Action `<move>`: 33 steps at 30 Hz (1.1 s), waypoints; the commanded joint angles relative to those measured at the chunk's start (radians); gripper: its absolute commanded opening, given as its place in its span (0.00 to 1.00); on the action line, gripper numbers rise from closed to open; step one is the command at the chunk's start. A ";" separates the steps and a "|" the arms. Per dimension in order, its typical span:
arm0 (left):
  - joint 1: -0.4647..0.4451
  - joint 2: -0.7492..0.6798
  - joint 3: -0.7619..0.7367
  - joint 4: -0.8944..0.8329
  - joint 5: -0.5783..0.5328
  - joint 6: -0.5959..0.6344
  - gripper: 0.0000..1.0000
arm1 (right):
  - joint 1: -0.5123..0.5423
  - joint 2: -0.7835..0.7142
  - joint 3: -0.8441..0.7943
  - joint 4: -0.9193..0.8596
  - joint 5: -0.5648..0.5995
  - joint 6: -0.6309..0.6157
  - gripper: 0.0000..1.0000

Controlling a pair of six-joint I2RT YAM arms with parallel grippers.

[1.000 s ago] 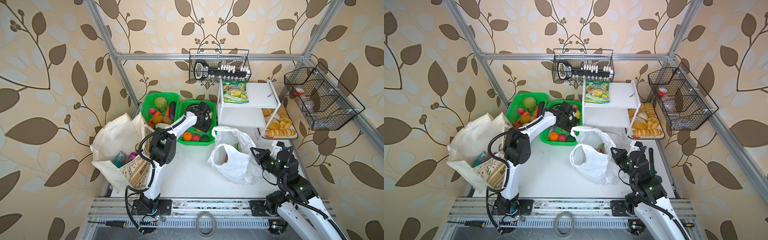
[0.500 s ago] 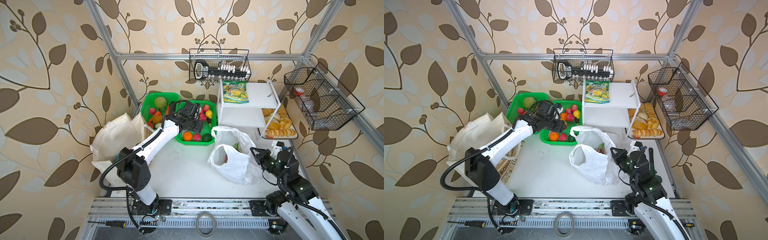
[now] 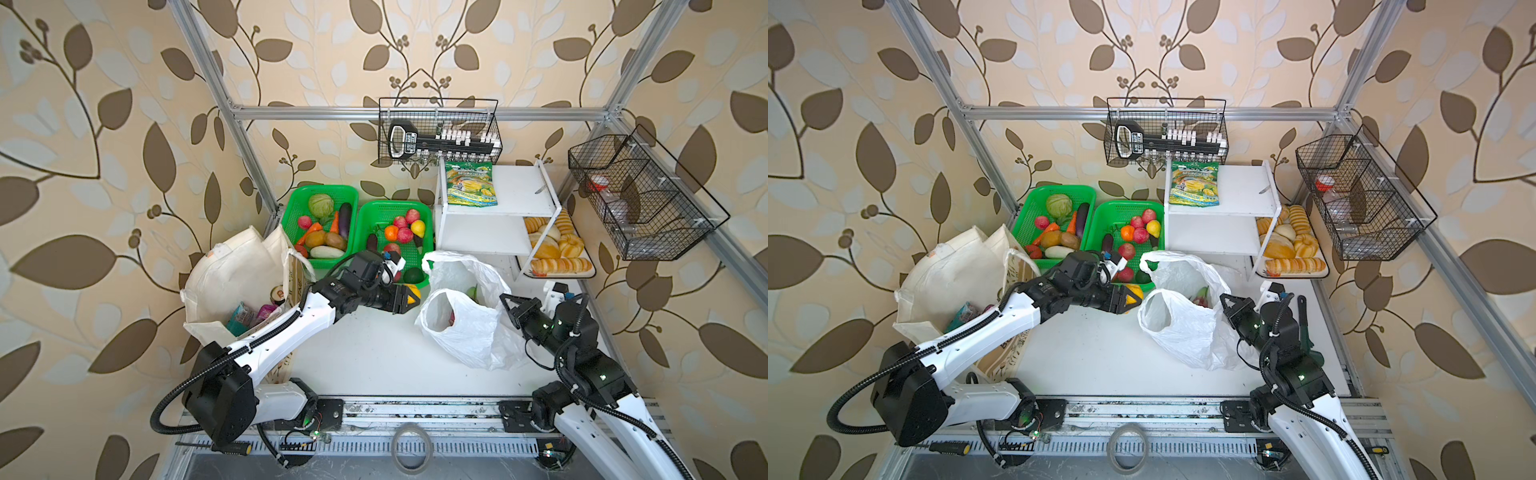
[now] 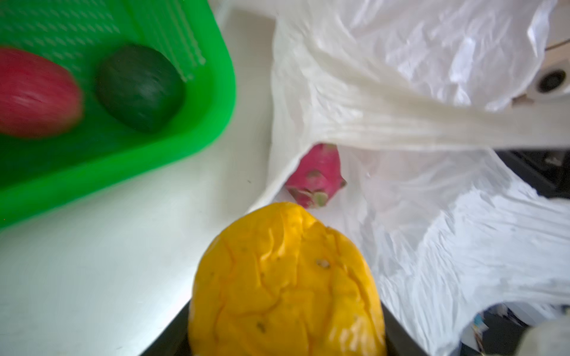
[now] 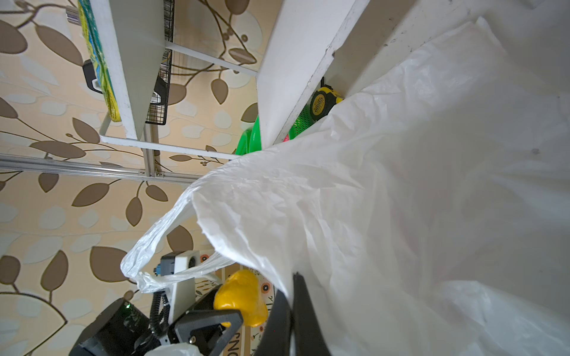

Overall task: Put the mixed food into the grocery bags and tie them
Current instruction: 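Carry the yellow pear with the left gripper into the held plastic bag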

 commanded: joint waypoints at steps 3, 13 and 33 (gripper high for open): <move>-0.063 0.027 0.018 0.203 0.081 -0.074 0.62 | -0.003 0.002 0.005 0.023 -0.018 0.042 0.00; -0.160 0.193 0.118 0.382 0.098 -0.141 0.66 | -0.003 -0.004 -0.011 0.028 -0.034 0.064 0.00; -0.251 0.220 0.218 0.226 -0.153 -0.089 0.99 | -0.021 -0.055 -0.046 -0.005 0.069 0.119 0.00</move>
